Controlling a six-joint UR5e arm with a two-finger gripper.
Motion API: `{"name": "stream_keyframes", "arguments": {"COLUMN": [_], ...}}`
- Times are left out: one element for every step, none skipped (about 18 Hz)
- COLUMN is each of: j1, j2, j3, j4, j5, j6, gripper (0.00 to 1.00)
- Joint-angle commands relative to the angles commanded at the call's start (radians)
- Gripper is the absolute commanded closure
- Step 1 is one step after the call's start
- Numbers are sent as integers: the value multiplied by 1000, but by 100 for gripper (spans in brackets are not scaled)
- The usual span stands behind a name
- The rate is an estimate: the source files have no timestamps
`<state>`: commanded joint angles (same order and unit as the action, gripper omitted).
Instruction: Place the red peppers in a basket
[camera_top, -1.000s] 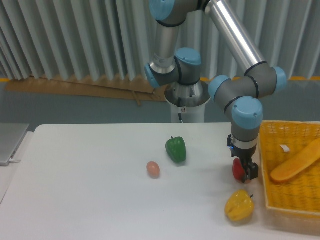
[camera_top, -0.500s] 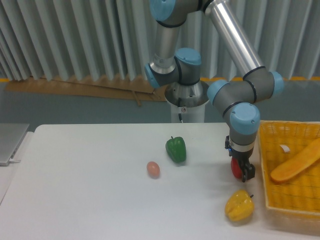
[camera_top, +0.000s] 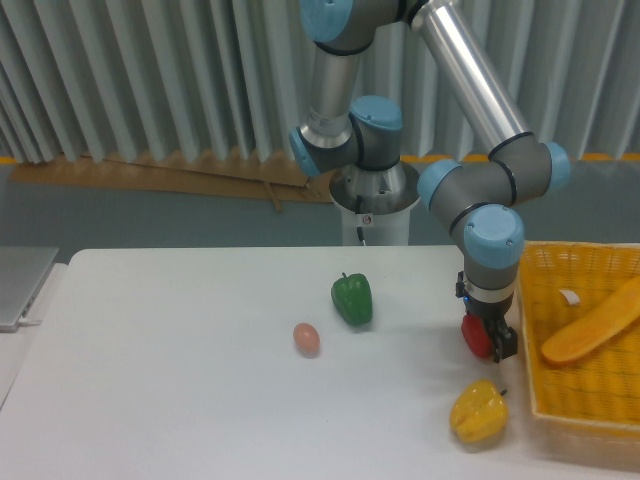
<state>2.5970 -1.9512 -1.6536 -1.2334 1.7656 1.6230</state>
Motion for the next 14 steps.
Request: {"name": "stream_keyframes", "arguments": {"j1": [0,0,0,0,0,0,-2,-3,-5,-5,-6,-8,-9,-12], "j2": [-2,-5,-5,-6,-6,-5,-3,-2,3,8,9,18,26,31], "j3": [0,-2,-2,0,0,0,0,0,-2,0,-2,0,-2,-2], "j4": [3,3,3,3,3,3,2,0,-1,-3,-5,-5,-5,-5], "j5": [0,0,0,0,0,0,0,0,0,0,0,0,0,-5], "j6": [-3,-2,-2,-2,0,-2,-2,-2,-3,-2,-2,0,2,3], "gripper": [44,46,46,47,47,47,47,46,46,46,46,46,46,46]}}
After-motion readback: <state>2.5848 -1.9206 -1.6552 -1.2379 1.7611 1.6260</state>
